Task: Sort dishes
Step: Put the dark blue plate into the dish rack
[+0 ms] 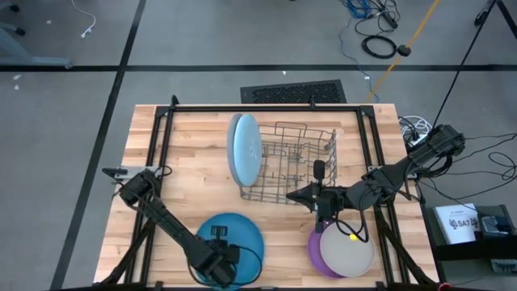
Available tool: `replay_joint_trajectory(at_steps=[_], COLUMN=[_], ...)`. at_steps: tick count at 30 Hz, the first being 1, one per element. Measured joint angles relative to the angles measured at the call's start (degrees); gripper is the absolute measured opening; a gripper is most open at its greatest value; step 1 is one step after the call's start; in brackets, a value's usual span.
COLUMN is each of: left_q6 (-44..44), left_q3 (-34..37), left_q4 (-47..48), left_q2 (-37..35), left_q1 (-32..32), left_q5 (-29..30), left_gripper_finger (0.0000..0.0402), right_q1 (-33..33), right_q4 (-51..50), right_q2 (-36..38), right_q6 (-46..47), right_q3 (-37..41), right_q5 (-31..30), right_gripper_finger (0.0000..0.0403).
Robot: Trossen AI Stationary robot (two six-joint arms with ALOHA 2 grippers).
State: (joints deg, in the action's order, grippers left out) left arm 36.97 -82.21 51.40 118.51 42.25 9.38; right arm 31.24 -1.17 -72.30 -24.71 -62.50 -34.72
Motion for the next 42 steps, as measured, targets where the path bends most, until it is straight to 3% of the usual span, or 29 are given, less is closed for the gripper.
replay_joint_trajectory(at_steps=[9, 12, 17, 24, 35, 42], left_q6=[3.07, 3.08, 3.0, 4.83, 7.49, 7.53], left_q3=[0.27, 0.21, 0.2, 0.15, 0.16, 0.13], left_q4=[3.14, 1.91, -4.35, -11.32, -13.37, -13.57], left_q2=[-14.76, -19.44, -20.96, -14.97, -3.82, -3.65], left_q1=[0.73, 1.39, 3.83, 7.65, 10.6, 12.02], left_q5=[16.25, 17.89, 11.13, 7.37, -3.11, -2.76], left_gripper_finger=[0.0073, 0.0073, 0.0112, 0.0193, 0.0191, 0.0191], right_q1=[0.0, 0.0, 0.0, 0.0, 0.0, 0.0], right_q4=[0.03, -0.03, -0.41, -0.38, -0.4, -0.4], right_q2=[0.0, 0.0, 0.0, 0.0, 0.0, -0.02], right_q6=[-0.57, -0.59, -0.57, -1.25, -1.2, -0.96], right_q3=[0.0, 0.0, 0.02, 0.02, 0.02, 0.02], right_q5=[0.0, 0.0, -0.02, -0.02, -0.01, -0.02], right_gripper_finger=[0.0, 0.0, 0.0, 0.0, 0.0, 0.0])
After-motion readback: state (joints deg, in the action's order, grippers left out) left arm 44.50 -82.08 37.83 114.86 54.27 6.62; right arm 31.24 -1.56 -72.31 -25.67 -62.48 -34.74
